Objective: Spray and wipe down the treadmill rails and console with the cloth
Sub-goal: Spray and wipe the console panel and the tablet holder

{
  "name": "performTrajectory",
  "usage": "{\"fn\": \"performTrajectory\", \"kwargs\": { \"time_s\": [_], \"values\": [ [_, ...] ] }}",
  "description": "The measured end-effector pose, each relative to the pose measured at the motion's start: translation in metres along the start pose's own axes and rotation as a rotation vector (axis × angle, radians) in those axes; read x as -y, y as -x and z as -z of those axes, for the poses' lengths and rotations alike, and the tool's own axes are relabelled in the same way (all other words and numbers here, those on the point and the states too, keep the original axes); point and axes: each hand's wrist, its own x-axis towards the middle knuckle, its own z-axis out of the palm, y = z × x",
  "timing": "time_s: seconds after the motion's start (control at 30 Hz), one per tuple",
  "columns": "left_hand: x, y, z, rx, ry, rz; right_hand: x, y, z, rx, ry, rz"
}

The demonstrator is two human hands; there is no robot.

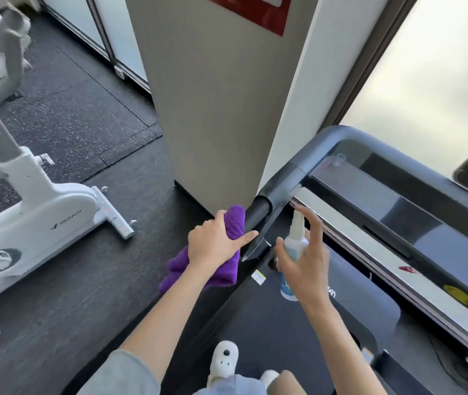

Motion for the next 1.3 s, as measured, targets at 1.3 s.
{"fn": "performTrajectory", "kwargs": {
  "time_s": [1.3],
  "values": [
    [-0.107, -0.057, -0.002, -0.119, 0.080, 0.188, -0.060, -0.189, 0.105, 0.242, 0.318, 0.094]
  ]
}}
